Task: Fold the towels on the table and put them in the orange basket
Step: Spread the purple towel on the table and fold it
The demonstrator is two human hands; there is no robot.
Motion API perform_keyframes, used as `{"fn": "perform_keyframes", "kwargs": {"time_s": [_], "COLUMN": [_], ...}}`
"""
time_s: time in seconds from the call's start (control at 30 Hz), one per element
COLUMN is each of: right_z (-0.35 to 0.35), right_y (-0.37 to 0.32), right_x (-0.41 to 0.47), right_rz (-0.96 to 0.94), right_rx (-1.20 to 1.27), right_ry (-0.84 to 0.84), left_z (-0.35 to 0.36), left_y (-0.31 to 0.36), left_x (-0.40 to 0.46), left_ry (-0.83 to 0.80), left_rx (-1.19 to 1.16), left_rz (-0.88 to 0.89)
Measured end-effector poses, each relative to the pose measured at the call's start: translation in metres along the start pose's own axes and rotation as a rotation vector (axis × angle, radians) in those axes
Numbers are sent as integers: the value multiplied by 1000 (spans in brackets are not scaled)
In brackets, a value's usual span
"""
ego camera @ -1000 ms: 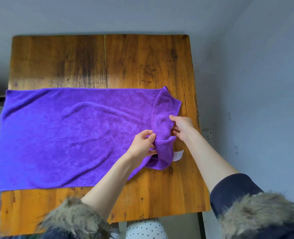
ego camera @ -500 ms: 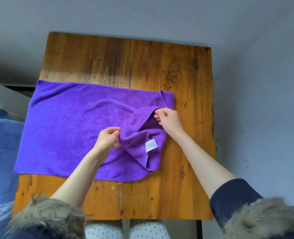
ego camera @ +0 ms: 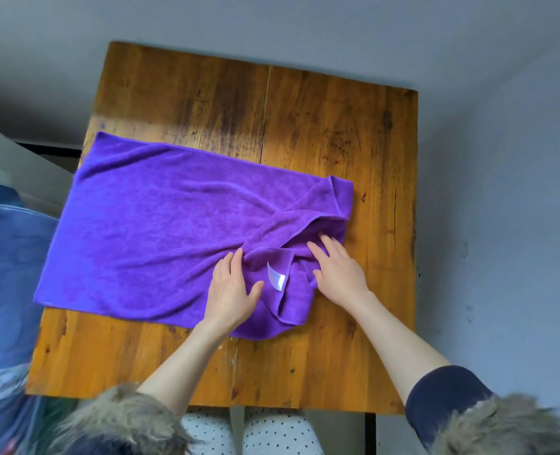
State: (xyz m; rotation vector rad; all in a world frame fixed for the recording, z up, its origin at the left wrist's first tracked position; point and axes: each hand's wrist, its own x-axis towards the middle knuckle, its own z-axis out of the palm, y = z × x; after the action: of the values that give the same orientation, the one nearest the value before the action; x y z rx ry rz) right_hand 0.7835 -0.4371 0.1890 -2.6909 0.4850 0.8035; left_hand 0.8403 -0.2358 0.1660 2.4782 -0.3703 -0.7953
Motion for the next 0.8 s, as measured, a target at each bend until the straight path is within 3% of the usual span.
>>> {"fn": "perform_keyframes", "kwargs": {"time_s": [0.17, 0.23, 0.37, 0.47, 0.63, 0.8], "right_z": [3, 1, -7, -15, -15, -18], "right_y": [3, 3, 13, 25, 37, 36], "right_x": [-16, -21, -19, -6, 14, 16], "right_rz": [67, 111, 168, 218, 178, 249], "right_rx": [64, 140, 210, 86, -59, 265], "right_ry": [6, 99, 463, 435, 433, 495], "left_z": [-7, -6, 8, 25, 35, 26], "left_y": [7, 17, 36, 47, 61, 57], "left_x": [5, 0, -8, -7, 3, 12], "left_ry": [21, 133, 296, 220, 22, 52], "left_rx": [46, 106, 221, 336, 423, 377], "left_rz": [9, 43, 252, 362, 86, 72]}}
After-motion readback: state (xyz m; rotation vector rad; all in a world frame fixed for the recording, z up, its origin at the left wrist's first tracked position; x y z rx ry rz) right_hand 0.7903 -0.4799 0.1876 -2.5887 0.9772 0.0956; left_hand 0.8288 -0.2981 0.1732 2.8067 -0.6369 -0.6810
